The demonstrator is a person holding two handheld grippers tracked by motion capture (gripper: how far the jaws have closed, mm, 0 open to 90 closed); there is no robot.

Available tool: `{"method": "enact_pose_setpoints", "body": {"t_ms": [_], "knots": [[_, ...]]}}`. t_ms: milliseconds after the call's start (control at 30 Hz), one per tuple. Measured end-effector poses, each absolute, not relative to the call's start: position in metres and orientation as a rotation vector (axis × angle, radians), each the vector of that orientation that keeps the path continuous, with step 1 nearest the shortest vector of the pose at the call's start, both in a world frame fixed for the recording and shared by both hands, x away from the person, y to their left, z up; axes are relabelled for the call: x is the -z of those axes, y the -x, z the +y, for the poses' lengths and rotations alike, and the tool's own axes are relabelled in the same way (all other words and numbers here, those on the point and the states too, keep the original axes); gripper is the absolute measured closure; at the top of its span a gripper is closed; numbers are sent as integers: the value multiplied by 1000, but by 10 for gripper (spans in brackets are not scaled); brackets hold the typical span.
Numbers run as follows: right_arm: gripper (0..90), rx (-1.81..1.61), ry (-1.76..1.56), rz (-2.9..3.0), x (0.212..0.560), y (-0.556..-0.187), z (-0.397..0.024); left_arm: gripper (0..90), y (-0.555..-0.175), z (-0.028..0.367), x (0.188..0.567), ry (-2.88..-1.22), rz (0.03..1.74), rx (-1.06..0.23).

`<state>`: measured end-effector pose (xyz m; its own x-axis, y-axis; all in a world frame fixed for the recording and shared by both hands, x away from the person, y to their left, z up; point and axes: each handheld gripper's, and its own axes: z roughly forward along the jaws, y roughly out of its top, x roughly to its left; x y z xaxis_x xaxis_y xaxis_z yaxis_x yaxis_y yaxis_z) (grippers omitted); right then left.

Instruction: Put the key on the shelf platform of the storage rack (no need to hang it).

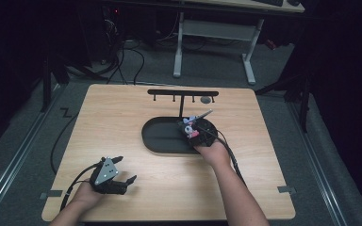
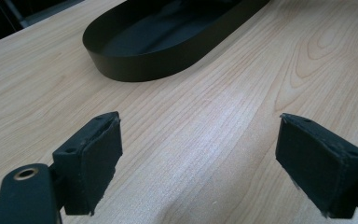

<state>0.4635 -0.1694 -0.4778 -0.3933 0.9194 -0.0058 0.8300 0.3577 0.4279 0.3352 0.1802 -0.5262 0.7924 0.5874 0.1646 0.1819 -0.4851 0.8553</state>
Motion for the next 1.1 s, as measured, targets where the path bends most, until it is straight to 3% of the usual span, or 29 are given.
{"method": "enact_pose_setpoints", "body": {"t_ms": [667,1100], "knots": [[464,-515,-1617,2394,488,-461,-177,154,-335,180,526,-2058,571,-556],[325,-552,-1628,2372,486,-462,-174,154,-335,180,526,-2058,570,-556]]}}
